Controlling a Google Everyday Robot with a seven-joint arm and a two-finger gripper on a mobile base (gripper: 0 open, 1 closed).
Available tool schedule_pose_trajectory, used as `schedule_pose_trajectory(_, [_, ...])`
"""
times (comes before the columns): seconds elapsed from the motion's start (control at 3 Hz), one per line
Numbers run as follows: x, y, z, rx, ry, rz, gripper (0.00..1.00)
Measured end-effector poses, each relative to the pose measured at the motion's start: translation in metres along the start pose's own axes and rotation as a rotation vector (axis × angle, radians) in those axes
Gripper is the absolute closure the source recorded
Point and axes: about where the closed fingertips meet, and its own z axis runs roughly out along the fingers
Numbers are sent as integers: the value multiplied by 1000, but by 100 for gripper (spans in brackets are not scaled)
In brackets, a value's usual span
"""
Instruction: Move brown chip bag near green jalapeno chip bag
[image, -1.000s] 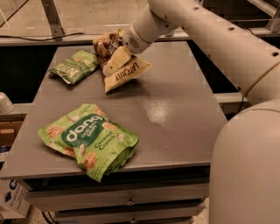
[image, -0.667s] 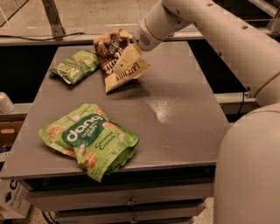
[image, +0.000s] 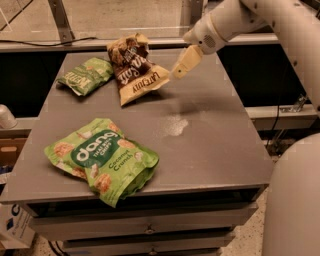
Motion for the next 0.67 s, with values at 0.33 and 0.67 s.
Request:
schedule_pose_trajectory(0.33, [22, -3, -29, -28, -27, -28, 0])
schedule_pose_trajectory(0.67, [37, 9, -59, -74, -50, -53, 0])
